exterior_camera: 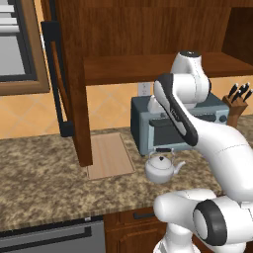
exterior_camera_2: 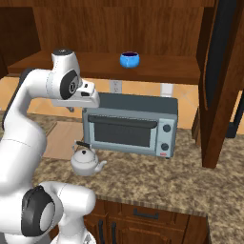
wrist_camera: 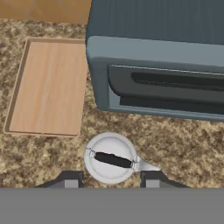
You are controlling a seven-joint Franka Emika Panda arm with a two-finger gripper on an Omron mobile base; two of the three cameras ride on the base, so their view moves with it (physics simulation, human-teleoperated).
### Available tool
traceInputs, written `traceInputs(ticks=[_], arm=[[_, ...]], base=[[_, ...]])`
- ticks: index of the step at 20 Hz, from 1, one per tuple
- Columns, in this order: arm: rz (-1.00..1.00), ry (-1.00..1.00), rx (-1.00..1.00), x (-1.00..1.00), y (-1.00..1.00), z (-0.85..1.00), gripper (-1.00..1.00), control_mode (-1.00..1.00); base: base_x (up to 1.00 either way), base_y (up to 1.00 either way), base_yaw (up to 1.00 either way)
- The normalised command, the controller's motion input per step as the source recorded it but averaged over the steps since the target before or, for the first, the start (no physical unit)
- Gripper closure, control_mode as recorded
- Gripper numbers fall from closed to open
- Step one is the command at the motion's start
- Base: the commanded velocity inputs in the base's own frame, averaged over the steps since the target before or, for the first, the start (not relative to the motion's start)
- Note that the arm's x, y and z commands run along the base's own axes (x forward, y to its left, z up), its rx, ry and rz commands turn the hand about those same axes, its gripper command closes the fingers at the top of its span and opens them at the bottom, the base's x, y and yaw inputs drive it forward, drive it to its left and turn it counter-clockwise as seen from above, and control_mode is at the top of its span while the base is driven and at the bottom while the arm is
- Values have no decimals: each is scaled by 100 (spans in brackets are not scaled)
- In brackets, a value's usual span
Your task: Pick the kettle from the counter and place it on the tray. Then pick the mug from the cabinet and place it on the tray. Then close the cabinet doors.
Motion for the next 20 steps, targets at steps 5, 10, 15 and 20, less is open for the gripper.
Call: traceInputs(ticks=[5, 10, 15, 20], arm=[[0, 0, 1, -25, 0, -6, -100, -100], [4, 0, -9, -34, 0, -33, -100, -100], [12, 8, -5, -7, 0, -33, -100, -100], [16, 19, -9, 0, 1, -43, -100, -100]], base=[[0, 0, 0], [0, 0, 0], [0, 0, 0], [0, 0, 0]])
